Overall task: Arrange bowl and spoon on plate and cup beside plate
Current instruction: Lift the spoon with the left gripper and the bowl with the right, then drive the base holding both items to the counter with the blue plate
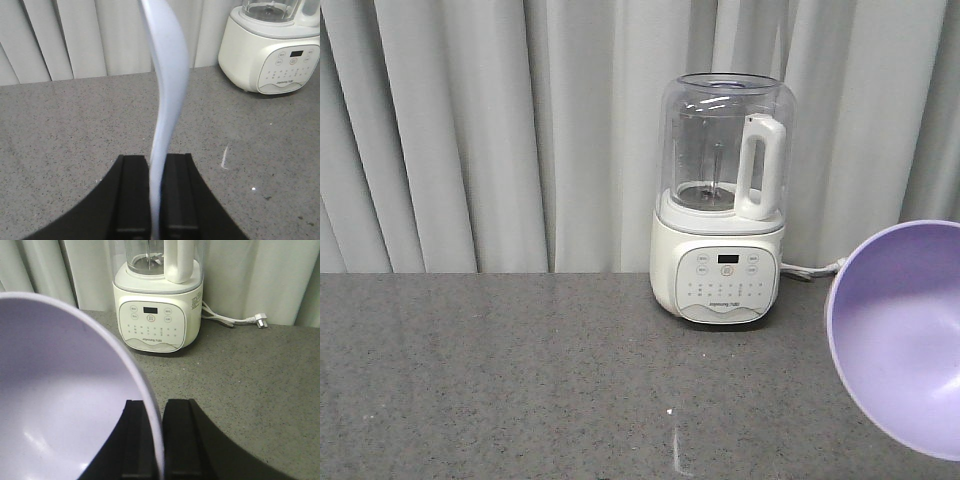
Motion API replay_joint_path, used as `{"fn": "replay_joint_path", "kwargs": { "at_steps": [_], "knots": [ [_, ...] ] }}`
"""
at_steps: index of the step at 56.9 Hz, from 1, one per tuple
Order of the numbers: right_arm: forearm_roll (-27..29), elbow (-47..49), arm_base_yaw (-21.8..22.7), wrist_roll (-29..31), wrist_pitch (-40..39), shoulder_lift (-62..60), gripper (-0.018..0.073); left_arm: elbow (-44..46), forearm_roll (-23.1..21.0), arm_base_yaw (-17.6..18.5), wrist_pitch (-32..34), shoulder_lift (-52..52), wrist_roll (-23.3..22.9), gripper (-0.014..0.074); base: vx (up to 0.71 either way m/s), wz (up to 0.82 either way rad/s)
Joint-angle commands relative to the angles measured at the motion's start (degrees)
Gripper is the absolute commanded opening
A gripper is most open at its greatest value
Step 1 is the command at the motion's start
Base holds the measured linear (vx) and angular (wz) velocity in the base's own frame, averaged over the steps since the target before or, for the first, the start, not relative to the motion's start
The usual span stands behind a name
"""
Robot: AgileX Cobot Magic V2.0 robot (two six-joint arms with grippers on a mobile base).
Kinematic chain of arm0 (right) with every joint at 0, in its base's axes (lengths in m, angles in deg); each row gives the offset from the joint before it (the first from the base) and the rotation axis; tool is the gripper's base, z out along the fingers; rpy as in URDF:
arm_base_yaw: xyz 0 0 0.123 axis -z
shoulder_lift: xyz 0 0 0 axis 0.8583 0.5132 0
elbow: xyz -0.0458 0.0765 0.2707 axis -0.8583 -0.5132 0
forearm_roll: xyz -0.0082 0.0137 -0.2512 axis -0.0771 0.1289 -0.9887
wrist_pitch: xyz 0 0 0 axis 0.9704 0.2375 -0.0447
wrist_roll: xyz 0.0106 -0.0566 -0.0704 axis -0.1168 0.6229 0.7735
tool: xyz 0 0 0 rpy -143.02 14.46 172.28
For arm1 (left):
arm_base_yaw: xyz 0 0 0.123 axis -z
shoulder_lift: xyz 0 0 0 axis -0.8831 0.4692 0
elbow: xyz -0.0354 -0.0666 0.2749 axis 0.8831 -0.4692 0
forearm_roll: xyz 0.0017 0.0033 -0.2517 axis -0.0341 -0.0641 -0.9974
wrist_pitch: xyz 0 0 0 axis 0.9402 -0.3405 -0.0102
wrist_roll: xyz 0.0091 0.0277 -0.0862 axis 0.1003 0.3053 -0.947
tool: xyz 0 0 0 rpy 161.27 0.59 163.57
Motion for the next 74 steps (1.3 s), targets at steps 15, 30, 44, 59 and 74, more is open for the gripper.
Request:
{"fn": "replay_joint_path", "kwargs": {
  "at_steps": [15, 30, 44, 59, 74],
  "knots": [
    [1.2, 1.8, 0.2, -0.1, -4.4, -0.4, -0.0008, 1.2, -1.0, 0.1, 4.9, -0.2, 0.0, -0.0003, 0.00, 0.00],
    [1.0, 1.8, 0.2, -0.1, -4.4, -0.4, -0.0008, 1.2, -1.0, 0.1, 4.8, -0.2, 0.0, -0.0003, 0.00, 0.00],
    [1.0, 1.8, 0.2, -0.1, -4.4, -0.4, -0.0008, 1.2, -1.0, 0.1, 4.7, -0.2, 0.0, -0.0003, -0.03, -0.13],
    [1.0, 1.8, 0.2, -0.1, -4.4, -0.4, -0.0008, 1.2, -1.0, 0.1, 4.7, -0.2, 0.0, -0.0003, -0.08, -0.35],
    [1.0, 1.8, 0.2, -0.1, -4.4, -0.4, -0.0008, 1.2, -1.0, 0.1, 4.7, -0.2, 0.0, -0.0003, -0.11, -0.53]
  ]
}}
